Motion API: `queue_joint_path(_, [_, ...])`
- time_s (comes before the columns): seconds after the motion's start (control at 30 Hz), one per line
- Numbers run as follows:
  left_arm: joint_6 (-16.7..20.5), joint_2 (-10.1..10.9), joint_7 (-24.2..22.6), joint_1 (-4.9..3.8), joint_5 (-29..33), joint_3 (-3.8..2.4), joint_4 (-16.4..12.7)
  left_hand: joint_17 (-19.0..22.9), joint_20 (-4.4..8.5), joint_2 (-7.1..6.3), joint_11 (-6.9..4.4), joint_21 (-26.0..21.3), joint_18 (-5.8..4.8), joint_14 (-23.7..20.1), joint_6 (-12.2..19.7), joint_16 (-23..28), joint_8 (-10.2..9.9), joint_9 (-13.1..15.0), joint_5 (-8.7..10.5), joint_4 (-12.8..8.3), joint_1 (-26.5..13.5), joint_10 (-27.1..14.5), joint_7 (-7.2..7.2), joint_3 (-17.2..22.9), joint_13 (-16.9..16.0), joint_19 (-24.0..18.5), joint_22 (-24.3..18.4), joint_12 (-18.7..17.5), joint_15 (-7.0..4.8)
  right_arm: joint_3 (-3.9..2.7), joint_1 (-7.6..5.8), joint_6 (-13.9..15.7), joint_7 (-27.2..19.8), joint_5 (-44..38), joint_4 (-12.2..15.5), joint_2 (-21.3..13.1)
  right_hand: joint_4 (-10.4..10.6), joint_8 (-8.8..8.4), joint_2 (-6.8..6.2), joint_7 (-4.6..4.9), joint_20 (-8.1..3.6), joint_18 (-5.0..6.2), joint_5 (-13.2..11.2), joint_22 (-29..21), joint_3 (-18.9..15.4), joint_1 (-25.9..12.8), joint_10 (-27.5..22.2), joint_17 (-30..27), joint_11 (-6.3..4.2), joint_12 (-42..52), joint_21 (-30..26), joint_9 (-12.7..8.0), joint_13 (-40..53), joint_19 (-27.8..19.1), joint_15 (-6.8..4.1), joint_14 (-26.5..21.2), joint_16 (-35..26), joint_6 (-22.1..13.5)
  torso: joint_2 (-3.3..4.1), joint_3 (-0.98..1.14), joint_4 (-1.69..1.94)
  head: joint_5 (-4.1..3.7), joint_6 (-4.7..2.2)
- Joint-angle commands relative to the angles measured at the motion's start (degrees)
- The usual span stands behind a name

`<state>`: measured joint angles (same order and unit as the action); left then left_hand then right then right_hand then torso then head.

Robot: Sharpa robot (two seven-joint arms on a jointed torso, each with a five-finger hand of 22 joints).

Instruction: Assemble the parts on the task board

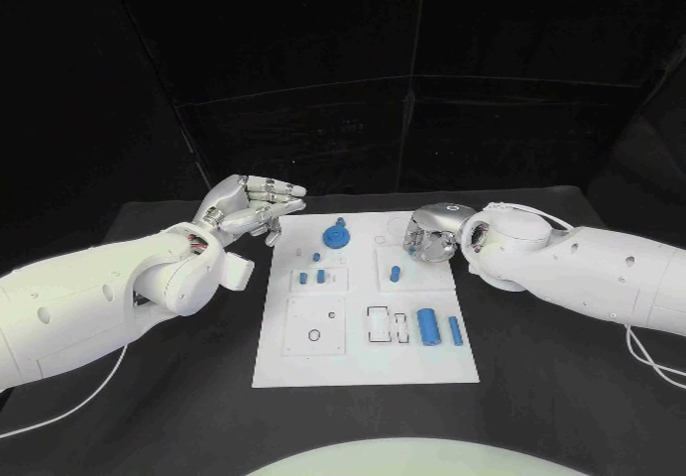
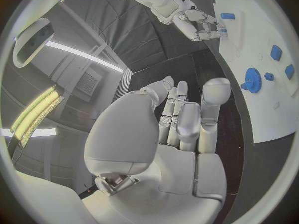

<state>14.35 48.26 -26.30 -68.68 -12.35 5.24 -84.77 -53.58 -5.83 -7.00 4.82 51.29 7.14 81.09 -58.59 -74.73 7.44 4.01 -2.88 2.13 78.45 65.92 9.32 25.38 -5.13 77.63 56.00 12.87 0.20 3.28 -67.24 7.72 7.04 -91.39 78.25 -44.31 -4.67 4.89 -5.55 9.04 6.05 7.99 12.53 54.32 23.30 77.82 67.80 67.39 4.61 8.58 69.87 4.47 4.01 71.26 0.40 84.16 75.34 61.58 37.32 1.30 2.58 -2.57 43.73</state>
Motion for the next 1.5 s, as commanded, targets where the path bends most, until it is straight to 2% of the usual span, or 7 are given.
queue_joint_path(0.03, [-0.51, -0.03, -0.04, -0.05, 0.41, -0.05, -0.01, 0.02, 0.01, 0.26, 0.37, -0.20, 0.94, -0.21, 0.15, 0.36, -0.01, -0.06, -0.29, -0.02, -0.27, 0.04, 0.40, -0.31, -0.07, -0.55, -0.05, -0.28, 0.02, 0.15, 0.16, -2.49, 0.25, -0.69, -0.01, 0.29, 0.10, 0.16, 0.45, -0.02, -0.01, -0.95, -0.27, 0.22, 0.35, -0.18, 0.39, -0.05, 0.14, -0.17, 0.26, 0.07, 0.01, 0.44, -0.44, 2.36, 0.36, 0.55, 0.01, -0.02, 0.01, -0.07, 0.12])
queue_joint_path(0.17, [-0.65, 0.00, 0.22, -0.05, 0.41, -0.05, -0.01, 0.01, 0.01, 0.26, 0.37, -0.16, 0.93, -0.22, 0.15, 0.36, -0.02, -0.06, -0.29, -0.03, -0.27, 0.04, 0.41, -0.33, -0.07, -0.53, -0.01, -0.29, 0.02, 0.15, 0.27, -2.56, 0.68, -1.16, -0.12, 0.55, 0.10, 0.07, 0.43, -0.04, -0.05, -1.01, -0.41, 0.55, 0.48, -0.22, 0.45, 0.06, 0.13, -0.38, 0.53, 0.03, -0.03, 0.57, -0.46, 2.39, 0.55, 0.57, 0.01, 0.01, 0.01, -0.13, 0.21])
queue_joint_path(0.4, [-0.82, 0.04, 0.51, -0.05, 0.41, -0.05, -0.01, 0.01, 0.01, 0.26, 0.37, -0.16, 0.93, -0.22, 0.15, 0.36, -0.02, -0.06, -0.29, -0.03, -0.27, 0.04, 0.41, -0.33, -0.07, -0.53, -0.01, -0.29, 0.02, 0.15, 0.39, 0.13, 2.06, -3.20, -0.06, 0.67, -0.44, 0.38, 1.65, -0.51, -0.40, -1.14, -1.84, 1.72, 2.16, 0.81, 2.17, 0.16, -0.34, -0.73, 1.61, 0.21, 0.15, 0.82, -0.85, 2.40, 1.15, 2.14, -0.02, -0.01, 0.01, -0.32, 0.27])
queue_joint_path(0.63, [-0.79, 0.16, 0.44, -0.05, 0.41, -0.05, -0.03, 0.00, 0.00, 0.25, 0.37, -0.15, 0.93, -0.22, 0.16, 0.35, -0.02, -0.06, -0.29, -0.05, -0.24, 0.03, 0.41, -0.34, -0.08, -0.53, 0.00, -0.29, 0.02, 0.15, 0.44, 2.14, 2.69, -4.21, 0.57, 0.46, -0.28, 0.42, 1.85, -0.63, -0.47, -1.25, -2.62, 2.40, 2.50, 0.42, 2.68, 0.31, -0.47, -1.06, 2.15, 0.26, 0.19, 0.98, -0.93, 2.41, 1.49, 2.65, -0.08, 0.02, -0.02, -0.46, 0.28])
queue_joint_path(1.07, [-0.63, 0.43, 0.08, -0.04, 0.41, -0.04, -0.07, 0.05, -0.02, 0.33, 0.34, -0.12, 0.93, -0.24, 0.08, 0.35, 0.03, -0.05, -0.31, -0.17, -0.04, 0.07, 0.38, -0.34, -0.11, -0.50, 0.05, -0.27, 0.02, 0.14, 0.47, 5.77, 3.18, -4.58, 3.18, -0.98, -0.22, 0.34, 1.77, -0.64, -0.49, -1.29, -2.93, 2.65, 2.53, 0.21, 2.75, 0.44, -0.48, -1.24, 2.33, 0.23, 0.18, 1.04, -0.94, 2.43, 1.66, 2.66, -0.05, 0.03, -0.04, -0.54, 0.09])
queue_joint_path(1.27, [-0.73, 0.44, 0.14, -0.04, 0.41, -0.04, -0.06, 0.05, -0.02, 0.33, 0.34, -0.12, 0.93, -0.24, 0.08, 0.35, 0.03, -0.05, -0.31, -0.17, -0.04, 0.07, 0.38, -0.34, -0.11, -0.50, 0.05, -0.27, 0.02, 0.13, 0.47, 6.92, 3.22, -4.61, 4.11, -1.82, -0.20, 0.30, 1.71, -0.64, -0.49, -1.30, -2.95, 2.72, 2.53, 0.15, 2.75, 0.54, -0.47, -1.29, 2.39, 0.22, 0.17, 1.07, -0.94, 2.45, 1.74, 2.65, -0.06, -0.01, 0.10, -0.80, 0.05])
queue_joint_path(1.5, [-0.90, 0.57, 0.33, -0.04, 0.41, -0.04, -0.01, 0.05, -0.02, 0.33, 0.34, -0.12, 0.93, -0.24, 0.08, 0.35, 0.03, -0.05, -0.31, -0.17, -0.04, 0.07, 0.38, -0.34, -0.11, -0.50, 0.05, -0.27, 0.02, 0.12, 0.47, 8.03, 3.02, -4.44, 6.34, -3.81, -0.19, 0.25, 1.62, -0.63, -0.49, -1.31, -2.96, 2.77, 2.52, 0.07, 2.75, 0.63, -0.47, -1.37, 2.43, 0.21, 0.16, 1.07, -0.93, 2.46, 1.82, 2.61, -0.03, 0.01, 0.04, -0.54, 0.14])
